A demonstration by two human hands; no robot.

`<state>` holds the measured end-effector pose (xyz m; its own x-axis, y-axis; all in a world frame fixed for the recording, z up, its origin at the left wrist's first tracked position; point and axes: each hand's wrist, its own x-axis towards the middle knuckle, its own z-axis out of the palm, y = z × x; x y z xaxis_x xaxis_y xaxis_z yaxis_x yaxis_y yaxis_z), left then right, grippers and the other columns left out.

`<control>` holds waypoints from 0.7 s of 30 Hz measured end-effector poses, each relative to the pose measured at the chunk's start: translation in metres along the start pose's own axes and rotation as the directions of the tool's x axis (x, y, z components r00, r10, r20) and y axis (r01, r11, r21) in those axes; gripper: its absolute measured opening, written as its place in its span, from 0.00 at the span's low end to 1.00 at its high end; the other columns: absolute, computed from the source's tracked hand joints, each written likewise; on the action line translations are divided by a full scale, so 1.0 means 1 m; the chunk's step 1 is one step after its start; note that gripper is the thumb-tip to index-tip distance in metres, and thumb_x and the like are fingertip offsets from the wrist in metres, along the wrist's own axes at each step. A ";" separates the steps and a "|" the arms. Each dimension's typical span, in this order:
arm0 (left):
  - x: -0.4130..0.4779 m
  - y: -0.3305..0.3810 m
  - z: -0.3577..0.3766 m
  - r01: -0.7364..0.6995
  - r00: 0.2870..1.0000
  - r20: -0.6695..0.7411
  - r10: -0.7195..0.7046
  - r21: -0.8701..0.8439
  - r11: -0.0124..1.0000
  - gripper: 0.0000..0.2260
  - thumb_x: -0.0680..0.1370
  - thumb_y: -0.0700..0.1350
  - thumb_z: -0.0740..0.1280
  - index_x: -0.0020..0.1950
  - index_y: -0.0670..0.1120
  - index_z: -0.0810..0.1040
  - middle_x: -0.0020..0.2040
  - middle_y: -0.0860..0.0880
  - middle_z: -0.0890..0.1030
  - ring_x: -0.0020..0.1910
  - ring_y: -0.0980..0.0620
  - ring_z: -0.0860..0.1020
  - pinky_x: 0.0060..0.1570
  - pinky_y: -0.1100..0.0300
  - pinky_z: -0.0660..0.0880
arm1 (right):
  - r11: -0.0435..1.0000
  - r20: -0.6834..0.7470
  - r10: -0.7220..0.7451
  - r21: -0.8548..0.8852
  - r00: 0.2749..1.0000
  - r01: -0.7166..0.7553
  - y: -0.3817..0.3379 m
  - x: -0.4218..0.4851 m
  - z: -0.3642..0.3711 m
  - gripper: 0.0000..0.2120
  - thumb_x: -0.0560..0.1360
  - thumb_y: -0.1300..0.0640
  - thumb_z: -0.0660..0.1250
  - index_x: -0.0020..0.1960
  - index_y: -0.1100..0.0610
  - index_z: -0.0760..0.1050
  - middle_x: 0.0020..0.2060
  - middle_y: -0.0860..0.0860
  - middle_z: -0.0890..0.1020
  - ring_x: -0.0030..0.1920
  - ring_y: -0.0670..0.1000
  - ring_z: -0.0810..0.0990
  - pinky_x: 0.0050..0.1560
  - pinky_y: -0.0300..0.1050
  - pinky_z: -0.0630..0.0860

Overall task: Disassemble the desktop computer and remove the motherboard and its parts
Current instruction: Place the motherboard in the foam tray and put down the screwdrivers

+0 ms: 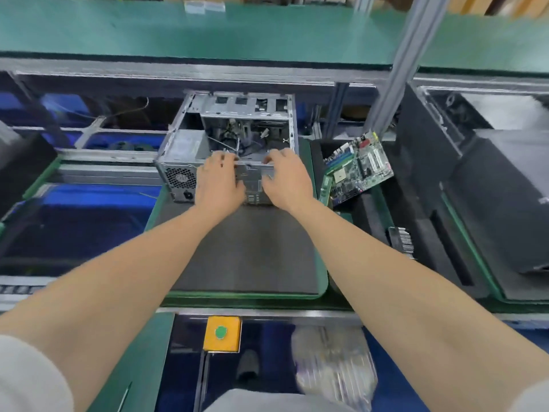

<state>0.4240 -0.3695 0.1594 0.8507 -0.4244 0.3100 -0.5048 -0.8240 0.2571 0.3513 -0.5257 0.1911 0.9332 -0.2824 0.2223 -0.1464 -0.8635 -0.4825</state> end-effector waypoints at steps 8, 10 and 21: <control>0.067 -0.075 0.010 -0.170 0.976 0.159 0.147 0.139 0.976 0.25 0.79 0.67 0.61 0.61 0.47 0.75 0.52 0.47 0.80 0.52 0.43 0.79 0.57 0.47 0.70 | 0.987 0.275 0.020 -0.158 0.961 0.025 -0.023 0.082 0.041 0.24 0.77 0.38 0.68 0.68 0.49 0.73 0.60 0.54 0.80 0.58 0.58 0.80 0.47 0.50 0.77; 0.073 -0.082 0.012 -0.223 0.963 0.191 0.190 0.168 0.960 0.25 0.79 0.68 0.56 0.57 0.47 0.75 0.45 0.50 0.78 0.47 0.44 0.79 0.55 0.48 0.67 | 0.975 0.328 0.053 -0.221 0.943 0.022 -0.024 0.092 0.054 0.28 0.77 0.31 0.64 0.67 0.50 0.74 0.58 0.54 0.81 0.57 0.58 0.80 0.43 0.49 0.74; 0.054 -0.077 0.014 -0.184 0.964 0.211 0.161 0.094 0.979 0.20 0.82 0.65 0.57 0.56 0.48 0.72 0.46 0.52 0.76 0.48 0.47 0.75 0.58 0.48 0.60 | 0.919 0.336 0.123 -0.393 0.934 0.020 -0.027 0.077 0.064 0.22 0.76 0.36 0.70 0.60 0.51 0.77 0.50 0.51 0.83 0.53 0.57 0.82 0.41 0.48 0.72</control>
<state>0.5111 -0.3339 0.1434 0.7700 -0.6208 0.1472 -0.6365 -0.7636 0.1090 0.4480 -0.4972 0.1666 0.9636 -0.2298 -0.1363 -0.2448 -0.9638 -0.1060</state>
